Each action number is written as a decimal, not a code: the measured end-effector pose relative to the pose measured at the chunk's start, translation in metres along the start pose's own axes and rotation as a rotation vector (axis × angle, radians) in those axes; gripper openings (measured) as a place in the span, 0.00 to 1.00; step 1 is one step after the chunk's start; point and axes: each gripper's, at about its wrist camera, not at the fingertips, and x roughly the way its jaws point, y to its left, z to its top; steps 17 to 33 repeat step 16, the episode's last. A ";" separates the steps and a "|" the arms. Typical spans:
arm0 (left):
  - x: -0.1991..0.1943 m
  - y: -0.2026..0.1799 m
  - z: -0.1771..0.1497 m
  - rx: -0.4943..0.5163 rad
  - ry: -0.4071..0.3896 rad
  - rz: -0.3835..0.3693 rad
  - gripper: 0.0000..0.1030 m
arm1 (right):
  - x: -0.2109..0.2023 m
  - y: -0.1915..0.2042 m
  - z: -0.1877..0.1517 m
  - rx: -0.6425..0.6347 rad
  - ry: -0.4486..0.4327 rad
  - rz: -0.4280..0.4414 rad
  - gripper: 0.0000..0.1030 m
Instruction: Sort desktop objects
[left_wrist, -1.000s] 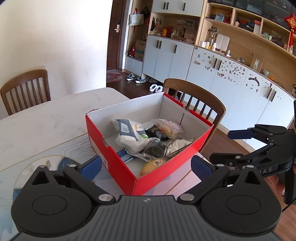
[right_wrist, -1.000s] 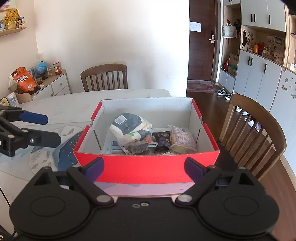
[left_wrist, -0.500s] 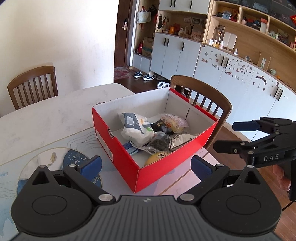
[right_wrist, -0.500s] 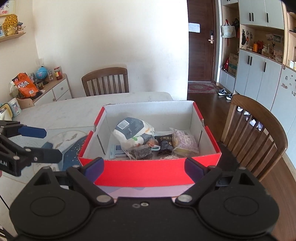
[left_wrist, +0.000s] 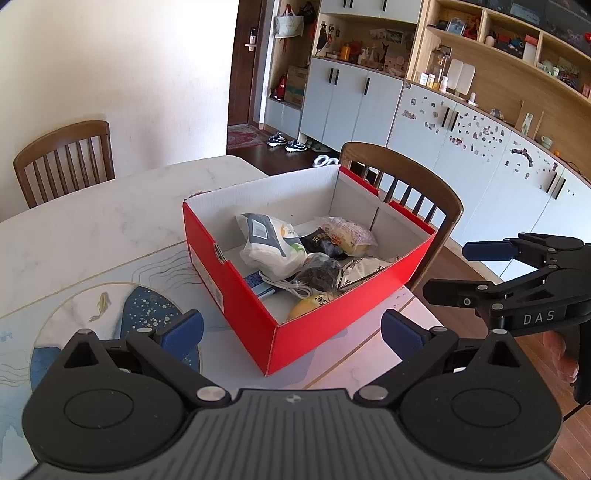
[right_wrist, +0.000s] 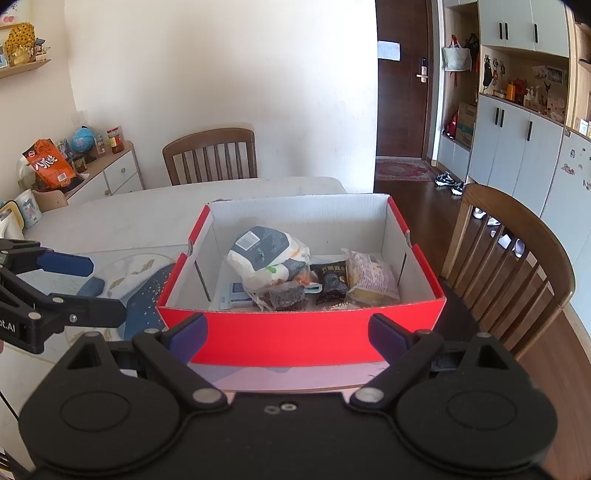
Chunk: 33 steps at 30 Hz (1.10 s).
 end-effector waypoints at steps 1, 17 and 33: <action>0.000 0.000 0.000 -0.001 0.002 -0.002 1.00 | 0.000 0.000 0.000 0.001 0.001 -0.002 0.91; -0.006 0.010 -0.002 0.000 -0.016 -0.025 1.00 | -0.001 0.005 -0.001 0.031 0.007 -0.024 0.91; -0.006 0.010 -0.002 0.000 -0.016 -0.025 1.00 | -0.001 0.005 -0.001 0.031 0.007 -0.024 0.91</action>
